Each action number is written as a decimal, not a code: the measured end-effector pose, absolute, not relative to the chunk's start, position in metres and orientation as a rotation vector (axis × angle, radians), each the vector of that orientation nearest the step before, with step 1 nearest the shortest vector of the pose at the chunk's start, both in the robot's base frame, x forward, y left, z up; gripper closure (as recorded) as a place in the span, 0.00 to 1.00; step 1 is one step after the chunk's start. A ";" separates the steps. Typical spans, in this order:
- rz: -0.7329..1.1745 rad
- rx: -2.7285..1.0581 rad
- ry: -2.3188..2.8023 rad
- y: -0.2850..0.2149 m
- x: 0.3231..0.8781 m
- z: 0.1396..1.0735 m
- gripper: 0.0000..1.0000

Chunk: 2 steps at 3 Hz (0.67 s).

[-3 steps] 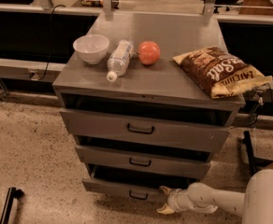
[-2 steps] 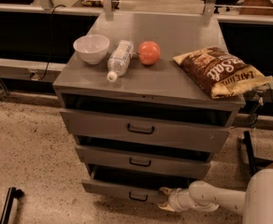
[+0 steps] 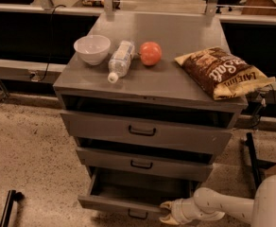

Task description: Open bottom drawer

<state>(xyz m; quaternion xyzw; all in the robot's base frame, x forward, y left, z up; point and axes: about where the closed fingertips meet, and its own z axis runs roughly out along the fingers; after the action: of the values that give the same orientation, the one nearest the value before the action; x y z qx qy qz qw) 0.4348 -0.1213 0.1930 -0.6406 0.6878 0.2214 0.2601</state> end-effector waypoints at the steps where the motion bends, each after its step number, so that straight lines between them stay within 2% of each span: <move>1: 0.645 -1.747 1.839 -0.116 0.421 0.199 0.48; 2: 0.649 -1.747 1.839 -0.115 0.420 0.198 0.24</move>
Offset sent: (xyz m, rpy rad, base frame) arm -0.0133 0.0047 0.0056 0.0233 0.0162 0.0263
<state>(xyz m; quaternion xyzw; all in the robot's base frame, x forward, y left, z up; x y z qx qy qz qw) 0.4200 -0.1151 0.1978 -0.6445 0.6785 0.2396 0.2587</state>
